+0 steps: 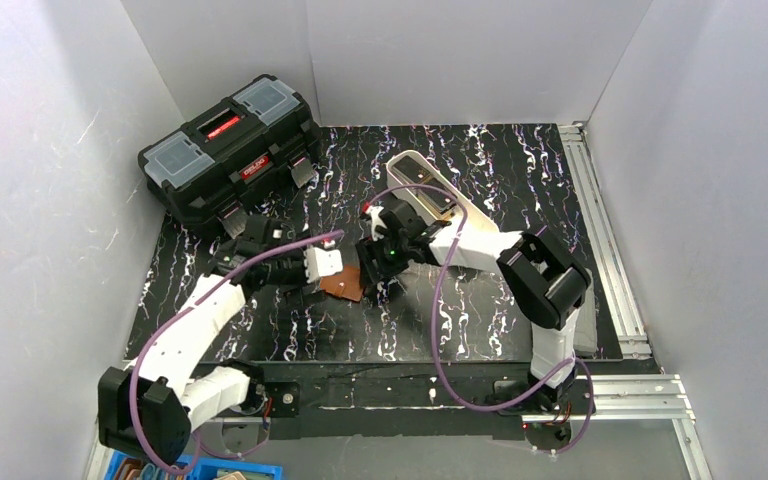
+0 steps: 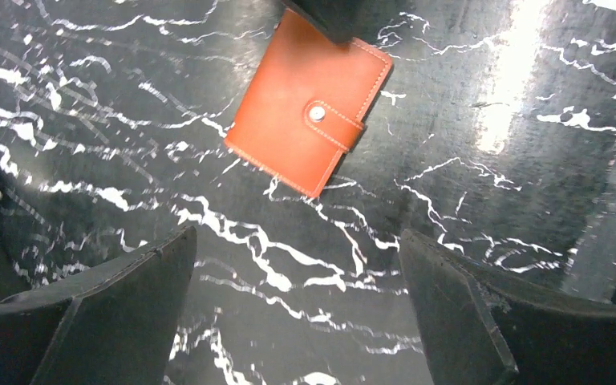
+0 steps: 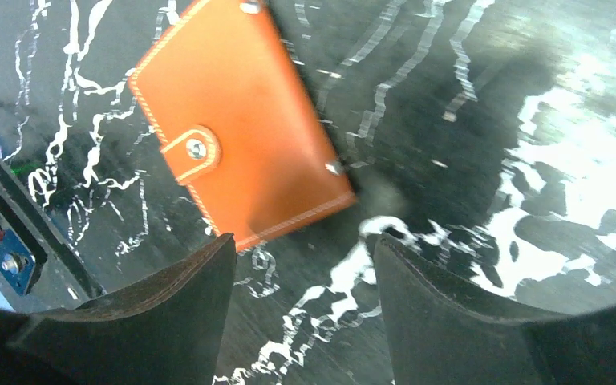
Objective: Put the credit cards into the card holder
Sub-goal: Pick up the card holder from the center of the board.
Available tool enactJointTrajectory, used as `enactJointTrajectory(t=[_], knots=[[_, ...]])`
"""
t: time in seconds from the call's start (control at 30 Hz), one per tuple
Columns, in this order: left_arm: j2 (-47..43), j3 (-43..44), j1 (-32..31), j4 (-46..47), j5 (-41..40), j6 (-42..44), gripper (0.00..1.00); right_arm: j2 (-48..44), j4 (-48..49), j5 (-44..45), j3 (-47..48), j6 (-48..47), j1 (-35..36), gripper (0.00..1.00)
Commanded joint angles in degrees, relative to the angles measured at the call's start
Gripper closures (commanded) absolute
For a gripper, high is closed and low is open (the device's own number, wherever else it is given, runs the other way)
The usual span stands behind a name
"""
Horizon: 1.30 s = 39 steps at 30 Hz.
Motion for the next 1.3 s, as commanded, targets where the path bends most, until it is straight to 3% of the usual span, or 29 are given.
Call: enactJointTrajectory(t=[0.0,0.3,0.43,0.6,0.7,0.83,0.97,1.1,1.27], knots=[[-0.4,-7.9,-2.5,14.7,4.0,7.1,0.02,-3.3,1.1,-0.9,-2.1,0.8,-5.0,0.28],[6.6,-11.1,-3.4,21.1,4.5,12.6,0.02,2.8,1.3,-8.9,2.9,0.5,-5.1,0.26],[10.4,-11.8,-4.2,21.5,4.7,18.6,0.02,3.4,2.9,-10.0,2.5,1.0,-5.1,0.28],[13.1,-14.4,-4.3,23.4,4.0,28.8,0.10,4.7,4.4,-11.3,3.2,2.5,-5.1,0.30],[14.9,-14.5,-4.3,24.3,3.4,31.2,0.19,5.9,5.4,-12.5,3.9,3.4,-5.2,0.32],[16.0,-16.5,-4.3,28.6,1.9,32.9,0.40,7.3,6.5,-14.3,5.0,4.5,-5.1,0.34],[15.3,-20.2,-4.3,35.9,0.7,34.1,0.74,8.1,9.3,-18.1,4.5,6.6,-5.1,0.37],[13.9,-24.8,-4.3,44.7,0.0,34.1,1.00,8.0,11.8,-20.1,2.4,8.5,-5.2,0.36],[14.2,-28.0,-4.3,59.2,-2.0,30.6,1.00,7.2,15.0,-22.3,-0.2,11.1,-5.9,0.36]])
